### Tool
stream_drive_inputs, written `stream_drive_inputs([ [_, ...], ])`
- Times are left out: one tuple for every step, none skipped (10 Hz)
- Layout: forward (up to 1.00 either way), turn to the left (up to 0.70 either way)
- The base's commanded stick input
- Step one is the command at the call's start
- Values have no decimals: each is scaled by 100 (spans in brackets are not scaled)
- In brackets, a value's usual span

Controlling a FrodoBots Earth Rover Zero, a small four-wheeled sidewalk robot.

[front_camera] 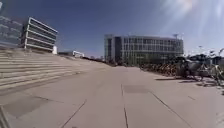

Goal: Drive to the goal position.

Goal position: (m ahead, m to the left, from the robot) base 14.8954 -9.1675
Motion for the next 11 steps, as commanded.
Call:
stream_drive_inputs([
  [70,-1],
  [70,-1],
  [70,-1],
  [70,-1],
  [70,-2],
  [70,-3],
  [70,-4],
  [70,-3],
  [70,-2],
  [70,0],
  [70,0],
])
